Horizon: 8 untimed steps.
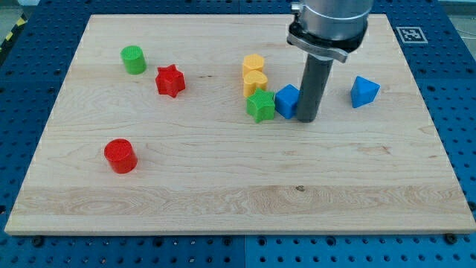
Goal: Move the blue triangle to the top of the blue cube
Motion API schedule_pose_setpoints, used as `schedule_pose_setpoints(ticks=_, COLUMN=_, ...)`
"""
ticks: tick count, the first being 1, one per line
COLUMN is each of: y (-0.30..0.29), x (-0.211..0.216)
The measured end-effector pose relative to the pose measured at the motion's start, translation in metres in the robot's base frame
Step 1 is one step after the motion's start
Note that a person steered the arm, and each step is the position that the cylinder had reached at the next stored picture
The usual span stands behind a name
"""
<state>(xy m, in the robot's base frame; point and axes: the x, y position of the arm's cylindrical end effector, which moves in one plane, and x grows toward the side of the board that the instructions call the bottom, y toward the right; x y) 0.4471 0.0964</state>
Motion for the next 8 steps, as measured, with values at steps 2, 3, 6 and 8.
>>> schedule_pose_setpoints(ticks=2, y=0.03, x=-0.002)
schedule_pose_setpoints(ticks=3, y=0.062, x=-0.002)
schedule_pose_setpoints(ticks=6, y=0.072, x=0.013)
schedule_pose_setpoints(ticks=8, y=0.08, x=0.021)
